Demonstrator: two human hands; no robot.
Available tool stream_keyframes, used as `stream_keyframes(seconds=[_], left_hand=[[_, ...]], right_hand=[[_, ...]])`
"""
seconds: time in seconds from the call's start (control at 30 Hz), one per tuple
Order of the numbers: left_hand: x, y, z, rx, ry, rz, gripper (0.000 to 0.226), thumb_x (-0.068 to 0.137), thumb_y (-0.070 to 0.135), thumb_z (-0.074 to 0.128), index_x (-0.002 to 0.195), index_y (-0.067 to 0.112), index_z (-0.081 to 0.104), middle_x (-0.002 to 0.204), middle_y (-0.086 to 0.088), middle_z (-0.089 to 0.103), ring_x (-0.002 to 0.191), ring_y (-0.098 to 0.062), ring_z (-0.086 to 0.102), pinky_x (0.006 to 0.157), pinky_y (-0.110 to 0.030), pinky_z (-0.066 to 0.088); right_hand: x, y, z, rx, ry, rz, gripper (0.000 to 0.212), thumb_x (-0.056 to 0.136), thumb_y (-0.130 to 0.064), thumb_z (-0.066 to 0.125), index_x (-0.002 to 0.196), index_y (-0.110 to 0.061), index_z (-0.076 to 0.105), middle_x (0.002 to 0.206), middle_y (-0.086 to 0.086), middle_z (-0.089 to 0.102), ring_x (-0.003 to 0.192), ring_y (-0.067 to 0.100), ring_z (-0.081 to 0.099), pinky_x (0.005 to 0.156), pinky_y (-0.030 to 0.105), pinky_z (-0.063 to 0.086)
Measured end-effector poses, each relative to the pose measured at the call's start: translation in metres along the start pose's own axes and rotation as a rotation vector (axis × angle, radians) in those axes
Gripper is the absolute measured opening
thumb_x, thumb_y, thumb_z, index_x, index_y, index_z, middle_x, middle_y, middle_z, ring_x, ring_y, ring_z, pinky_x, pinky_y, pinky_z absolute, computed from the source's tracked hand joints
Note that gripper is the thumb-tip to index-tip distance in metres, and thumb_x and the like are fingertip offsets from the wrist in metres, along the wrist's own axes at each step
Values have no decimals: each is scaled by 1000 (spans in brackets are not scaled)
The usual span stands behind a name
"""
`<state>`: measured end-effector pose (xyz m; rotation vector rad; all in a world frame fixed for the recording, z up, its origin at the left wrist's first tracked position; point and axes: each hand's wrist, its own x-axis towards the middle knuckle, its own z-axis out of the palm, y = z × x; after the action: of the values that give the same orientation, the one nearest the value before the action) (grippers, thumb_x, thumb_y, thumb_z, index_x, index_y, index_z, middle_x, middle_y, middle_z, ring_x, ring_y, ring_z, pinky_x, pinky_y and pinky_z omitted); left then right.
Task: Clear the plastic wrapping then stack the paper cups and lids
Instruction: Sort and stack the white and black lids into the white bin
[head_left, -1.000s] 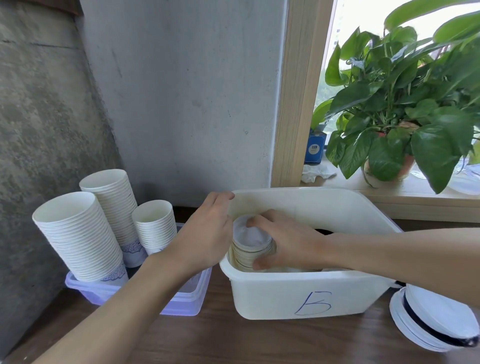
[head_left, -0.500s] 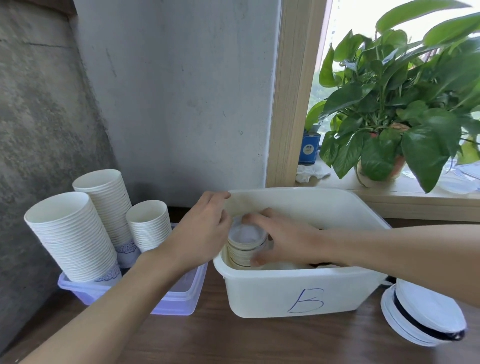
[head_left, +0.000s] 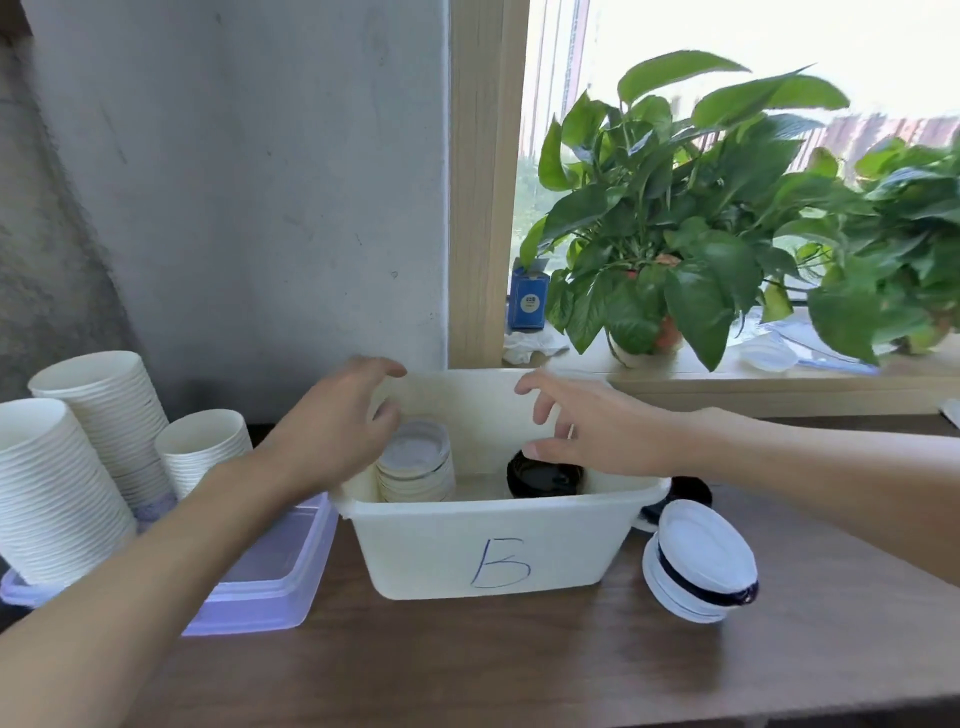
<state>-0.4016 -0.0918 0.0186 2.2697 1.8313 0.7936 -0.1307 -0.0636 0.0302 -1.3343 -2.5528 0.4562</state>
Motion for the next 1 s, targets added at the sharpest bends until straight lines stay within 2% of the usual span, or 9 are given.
stream_keyframes(seconds=[0.07, 0.13, 0.2, 0.3, 0.43, 0.57, 0.73, 0.8, 1.0], left_hand=[[-10, 19, 1, -11, -60, 50, 44, 93, 40, 48, 134, 25, 53, 139, 7, 54, 127, -13, 49, 107, -28, 35], [-20, 37, 4, 31, -139, 67, 59, 81, 64, 35, 131, 37, 52, 138, 18, 53, 128, -8, 47, 110, -40, 36], [-27, 46, 10, 92, -186, 69, 66, 76, 73, 27, 128, 40, 52, 135, 22, 53, 126, -6, 48, 108, -43, 35], [-31, 49, 15, 158, -188, 127, 73, 77, 76, 20, 124, 35, 58, 129, 15, 59, 119, -9, 53, 102, -35, 39], [-29, 47, 17, 184, -203, 100, 76, 74, 75, 16, 123, 35, 58, 124, 14, 60, 117, -11, 53, 103, -38, 38], [-29, 43, 19, 165, -217, 81, 59, 84, 67, 30, 125, 34, 58, 128, 14, 59, 120, -12, 51, 105, -38, 38], [-28, 38, 22, 148, -202, 120, 45, 94, 59, 39, 129, 36, 55, 135, 17, 54, 127, -9, 45, 109, -32, 32], [-28, 38, 23, 150, -204, 134, 46, 94, 59, 36, 130, 36, 54, 136, 17, 52, 128, -8, 44, 108, -29, 29], [-28, 38, 24, 159, -206, 153, 61, 85, 62, 22, 130, 36, 52, 134, 17, 53, 129, -5, 41, 109, -28, 28]], right_hand=[[-5, 2, -1, 8, -18, 11, 51, 88, -43, 63, 129, -32, 37, 107, -6, 53, 86, 11, 62, 83, 29, 51], [-5, 1, -3, -37, -80, 30, 51, 88, -42, 64, 130, -28, 39, 110, -3, 54, 92, 14, 60, 85, 30, 50], [1, 0, -3, -111, -147, 56, 53, 87, -42, 65, 131, -23, 41, 117, 1, 54, 102, 18, 56, 89, 31, 47], [12, 1, 5, -192, -202, 104, 60, 85, -45, 67, 134, -21, 40, 124, 5, 50, 109, 22, 49, 93, 37, 44], [26, 5, 21, -265, -278, 145, 70, 85, -44, 67, 140, -16, 34, 129, 9, 50, 113, 28, 50, 89, 35, 44], [34, 14, 37, -305, -272, 161, 76, 84, -44, 68, 143, -17, 29, 132, 11, 46, 114, 30, 52, 91, 36, 46], [41, 24, 49, -252, -226, 154, 84, 80, -41, 73, 147, -24, 25, 131, 4, 40, 117, 27, 48, 95, 36, 44], [44, 27, 53, -287, -253, 134, 85, 80, -39, 72, 149, -25, 24, 134, 1, 37, 121, 25, 46, 96, 34, 42], [52, 32, 65, -393, -309, 127, 82, 78, -44, 69, 147, -32, 25, 134, 0, 41, 122, 28, 45, 97, 40, 43]])
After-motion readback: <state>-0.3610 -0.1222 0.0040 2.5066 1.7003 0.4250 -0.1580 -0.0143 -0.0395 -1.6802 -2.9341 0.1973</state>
